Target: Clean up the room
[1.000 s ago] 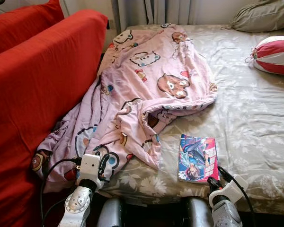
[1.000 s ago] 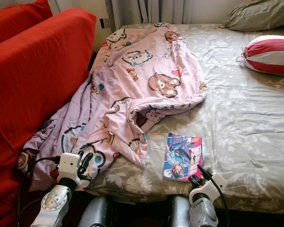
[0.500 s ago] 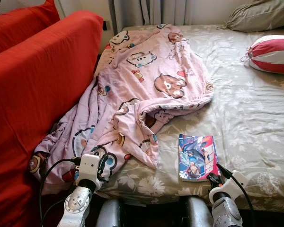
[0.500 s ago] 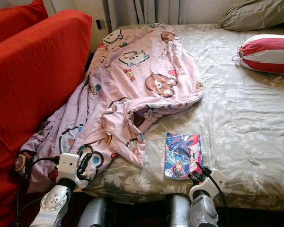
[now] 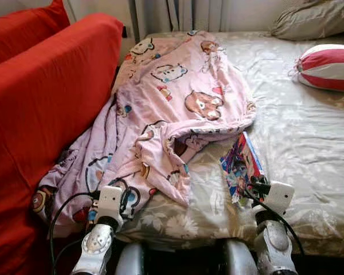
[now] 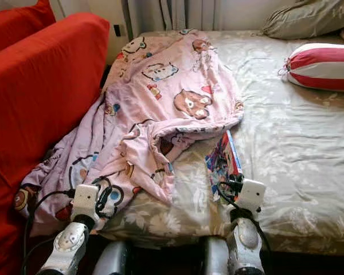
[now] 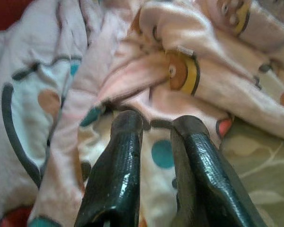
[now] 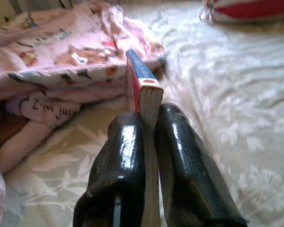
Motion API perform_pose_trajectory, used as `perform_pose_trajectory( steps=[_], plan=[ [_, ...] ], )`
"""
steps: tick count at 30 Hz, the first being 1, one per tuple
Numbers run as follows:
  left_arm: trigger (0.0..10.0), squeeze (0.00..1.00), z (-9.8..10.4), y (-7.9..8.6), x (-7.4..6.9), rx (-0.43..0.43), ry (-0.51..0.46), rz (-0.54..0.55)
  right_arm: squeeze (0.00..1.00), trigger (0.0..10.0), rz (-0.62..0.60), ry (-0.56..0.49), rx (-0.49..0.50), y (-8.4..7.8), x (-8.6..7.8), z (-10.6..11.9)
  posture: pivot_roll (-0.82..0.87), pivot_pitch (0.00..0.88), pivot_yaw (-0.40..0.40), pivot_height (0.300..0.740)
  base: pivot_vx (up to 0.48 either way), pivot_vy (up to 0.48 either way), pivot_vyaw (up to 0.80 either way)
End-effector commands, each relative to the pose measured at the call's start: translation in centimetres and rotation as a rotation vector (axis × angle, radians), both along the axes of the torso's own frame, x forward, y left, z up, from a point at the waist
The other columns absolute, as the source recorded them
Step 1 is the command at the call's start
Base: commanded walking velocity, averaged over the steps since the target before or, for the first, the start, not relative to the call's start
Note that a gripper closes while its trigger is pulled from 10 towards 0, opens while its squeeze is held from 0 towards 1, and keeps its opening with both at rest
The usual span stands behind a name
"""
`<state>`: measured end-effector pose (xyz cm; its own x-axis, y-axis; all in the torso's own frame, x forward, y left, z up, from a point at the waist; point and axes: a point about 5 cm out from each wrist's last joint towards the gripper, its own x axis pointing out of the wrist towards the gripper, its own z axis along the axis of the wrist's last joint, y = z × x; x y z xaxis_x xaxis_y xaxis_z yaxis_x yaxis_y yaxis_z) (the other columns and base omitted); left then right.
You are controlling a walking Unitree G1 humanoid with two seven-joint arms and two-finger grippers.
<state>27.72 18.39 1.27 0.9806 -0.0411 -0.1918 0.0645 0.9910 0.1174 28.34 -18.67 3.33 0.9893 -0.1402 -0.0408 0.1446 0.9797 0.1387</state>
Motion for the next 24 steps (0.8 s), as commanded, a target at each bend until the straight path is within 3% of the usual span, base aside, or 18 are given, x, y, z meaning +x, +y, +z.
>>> perform_pose_trajectory(
  steps=[1, 7, 24],
  plan=[
    [10.0, 0.0, -0.9, 1.1, -0.5, -0.012, 0.063, 0.057, 0.0, 10.0, 0.034, -0.051, -0.023, 0.6, 0.3, 1.0, -0.01, 0.075, 0.033, 0.602, 0.0, 0.0, 0.0],
    [10.0, 0.0, -2.2, 2.2, -1.5, -0.03, 0.146, 0.108, 0.0, 10.0, 0.024, -0.066, -0.027, 0.6, 0.3, 1.3, -0.01, 0.068, 0.032, 0.635, 0.0, 0.0, 0.0],
    [10.0, 0.0, -3.6, 1.7, -2.3, -0.067, 0.241, 0.125, 0.0, 10.0, 0.027, -0.053, -0.002, 0.6, 0.4, 1.3, -0.02, 0.058, 0.022, 0.74, 0.0, 0.0, 0.0]
  ],
)
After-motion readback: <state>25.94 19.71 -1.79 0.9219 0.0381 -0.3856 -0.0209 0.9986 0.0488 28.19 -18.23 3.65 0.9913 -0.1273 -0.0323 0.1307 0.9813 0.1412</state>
